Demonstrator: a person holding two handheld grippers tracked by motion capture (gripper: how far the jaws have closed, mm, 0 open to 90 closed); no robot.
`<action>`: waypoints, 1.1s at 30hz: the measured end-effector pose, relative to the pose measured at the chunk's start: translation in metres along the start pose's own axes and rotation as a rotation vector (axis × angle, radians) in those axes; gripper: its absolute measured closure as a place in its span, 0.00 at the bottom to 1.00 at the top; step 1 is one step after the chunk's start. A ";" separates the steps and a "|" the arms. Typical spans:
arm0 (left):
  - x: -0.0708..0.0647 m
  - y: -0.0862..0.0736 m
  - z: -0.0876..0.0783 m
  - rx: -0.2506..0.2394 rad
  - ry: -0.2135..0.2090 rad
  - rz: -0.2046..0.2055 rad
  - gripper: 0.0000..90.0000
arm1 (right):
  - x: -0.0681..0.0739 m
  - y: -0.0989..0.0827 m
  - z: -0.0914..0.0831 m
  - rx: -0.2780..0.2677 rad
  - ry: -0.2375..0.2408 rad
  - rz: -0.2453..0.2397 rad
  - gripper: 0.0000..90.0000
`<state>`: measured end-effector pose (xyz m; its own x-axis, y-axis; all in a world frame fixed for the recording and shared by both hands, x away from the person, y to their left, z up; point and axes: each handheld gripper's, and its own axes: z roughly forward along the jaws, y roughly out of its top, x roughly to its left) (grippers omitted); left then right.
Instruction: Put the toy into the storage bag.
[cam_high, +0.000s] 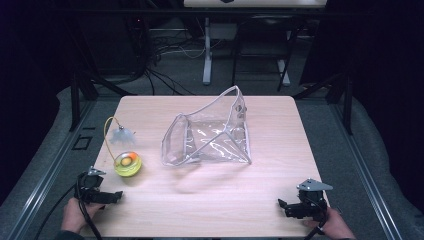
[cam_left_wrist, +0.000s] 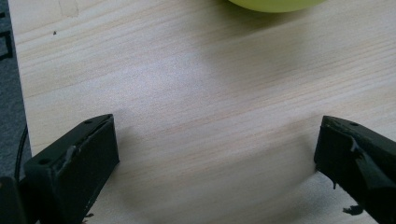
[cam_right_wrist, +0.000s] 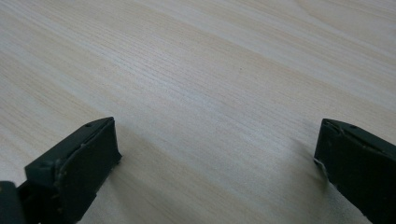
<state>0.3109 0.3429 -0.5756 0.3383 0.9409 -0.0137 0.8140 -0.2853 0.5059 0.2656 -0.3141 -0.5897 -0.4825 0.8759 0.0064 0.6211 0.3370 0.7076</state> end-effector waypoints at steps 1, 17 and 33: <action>0.000 0.000 0.000 0.000 0.001 0.001 0.00 | 0.000 0.000 0.000 0.000 0.000 0.000 0.00; 0.000 0.001 0.000 0.004 -0.002 0.004 0.00 | 0.000 0.000 0.000 0.000 0.000 0.000 0.00; 0.000 0.009 -0.012 -0.034 -0.012 0.009 0.00 | 0.000 0.000 0.000 0.000 0.000 0.000 0.00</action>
<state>0.3128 0.3427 -0.5607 0.3511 0.9361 -0.0198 0.7947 -0.2868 0.5350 0.2657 -0.3141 -0.5897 -0.4825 0.8759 0.0065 0.6209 0.3368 0.7078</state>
